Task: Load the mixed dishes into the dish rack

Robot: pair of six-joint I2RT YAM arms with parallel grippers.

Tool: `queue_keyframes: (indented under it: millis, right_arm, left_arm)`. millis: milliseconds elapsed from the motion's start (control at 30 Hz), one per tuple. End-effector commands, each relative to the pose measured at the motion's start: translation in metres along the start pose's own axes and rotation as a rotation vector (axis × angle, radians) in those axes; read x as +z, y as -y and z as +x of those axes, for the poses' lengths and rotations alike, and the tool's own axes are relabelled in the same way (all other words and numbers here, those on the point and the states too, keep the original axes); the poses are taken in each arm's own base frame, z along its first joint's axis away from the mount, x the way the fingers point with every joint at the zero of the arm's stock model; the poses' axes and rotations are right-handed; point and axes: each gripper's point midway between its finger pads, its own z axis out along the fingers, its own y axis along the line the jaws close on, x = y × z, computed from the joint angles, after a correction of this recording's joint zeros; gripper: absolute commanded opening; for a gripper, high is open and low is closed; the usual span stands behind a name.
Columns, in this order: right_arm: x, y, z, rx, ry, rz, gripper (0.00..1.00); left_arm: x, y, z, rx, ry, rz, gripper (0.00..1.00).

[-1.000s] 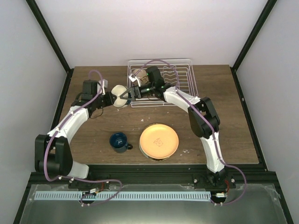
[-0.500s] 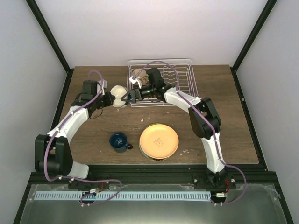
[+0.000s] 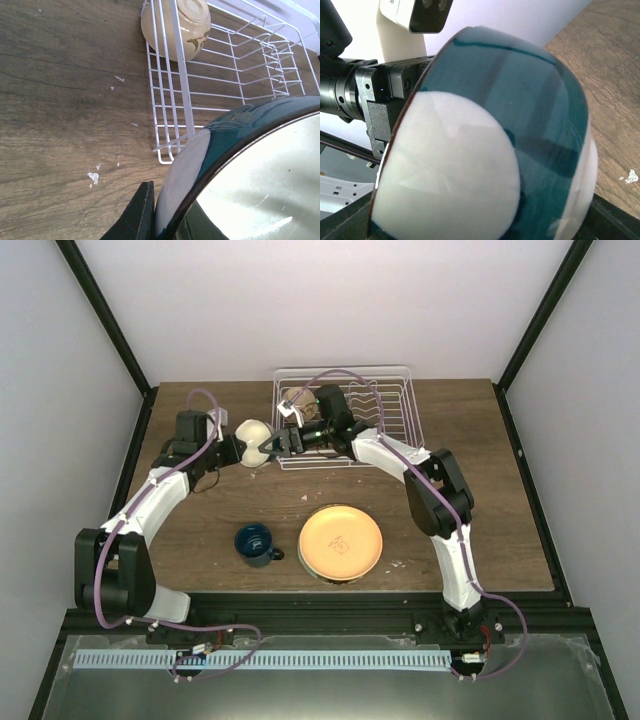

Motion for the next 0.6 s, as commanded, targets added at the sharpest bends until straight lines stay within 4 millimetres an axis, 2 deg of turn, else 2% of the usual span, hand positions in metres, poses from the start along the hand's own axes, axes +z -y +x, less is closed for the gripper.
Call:
queue_keyframes:
  millis: [0, 267, 433, 567]
  right_arm:
    - [-0.004, -0.026, -0.016, -0.084, 0.029, -0.05, 0.8]
    - [-0.006, -0.031, -0.024, -0.109, 0.048, -0.044, 0.73]
    - [-0.006, -0.03, -0.029, -0.123, 0.061, -0.025, 0.72]
    - [-0.007, -0.025, -0.036, -0.135, 0.069, -0.001, 0.72]
  left_arm:
    - [-0.005, 0.02, -0.014, 0.005, 0.049, 0.095, 0.0]
    - [0.0, 0.019, -0.01, -0.003, 0.042, 0.105, 0.15]
    - [0.003, 0.016, -0.007, -0.012, 0.034, 0.103, 0.33]
    - [0.003, 0.011, -0.007, -0.012, 0.036, 0.077, 0.37]
